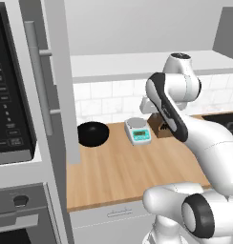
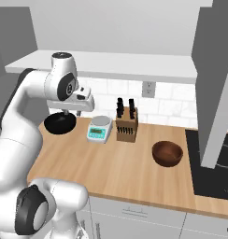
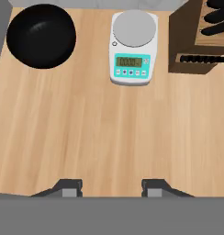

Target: Pick up the bowls on the counter and stack them on top of one another in the open cabinet. Place the smaller bowl on top of the larger bowl.

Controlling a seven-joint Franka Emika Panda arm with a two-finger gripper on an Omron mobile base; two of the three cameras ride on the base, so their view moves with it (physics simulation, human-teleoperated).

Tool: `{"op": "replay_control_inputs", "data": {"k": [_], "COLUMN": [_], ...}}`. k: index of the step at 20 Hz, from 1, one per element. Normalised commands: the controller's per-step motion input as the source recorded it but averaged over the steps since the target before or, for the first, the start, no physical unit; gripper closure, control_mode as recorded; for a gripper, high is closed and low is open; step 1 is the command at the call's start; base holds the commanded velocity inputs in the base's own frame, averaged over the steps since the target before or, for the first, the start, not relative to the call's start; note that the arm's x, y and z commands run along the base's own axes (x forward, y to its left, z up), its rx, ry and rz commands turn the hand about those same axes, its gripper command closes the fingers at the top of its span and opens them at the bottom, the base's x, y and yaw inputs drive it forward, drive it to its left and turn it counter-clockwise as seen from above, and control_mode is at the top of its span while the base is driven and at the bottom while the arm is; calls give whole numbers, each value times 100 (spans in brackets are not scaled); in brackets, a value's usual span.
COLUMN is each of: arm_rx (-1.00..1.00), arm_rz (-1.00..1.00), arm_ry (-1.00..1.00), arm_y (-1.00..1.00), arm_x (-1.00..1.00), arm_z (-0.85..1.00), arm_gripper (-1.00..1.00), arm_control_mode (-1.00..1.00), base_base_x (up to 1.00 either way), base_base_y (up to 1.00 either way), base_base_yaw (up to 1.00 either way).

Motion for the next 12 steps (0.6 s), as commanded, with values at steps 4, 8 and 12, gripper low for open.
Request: {"op": "replay_control_inputs", "data": {"k": [4,8,12], "arm_rx": [0,0,0], "arm_rz": [1,8,6], "arm_ry": [0,0,0], "arm_y": [-47,-100,-100], "arm_x": [-9,-17,-29], "arm_z": [-17,-40,-44], "arm_gripper": [-100,-100,-100], "arm_control_mode": [-100,-100,-100], "base_base_x": [0,0,0], "base_base_y": [0,0,0], "base_base_yaw": [0,0,0]}}
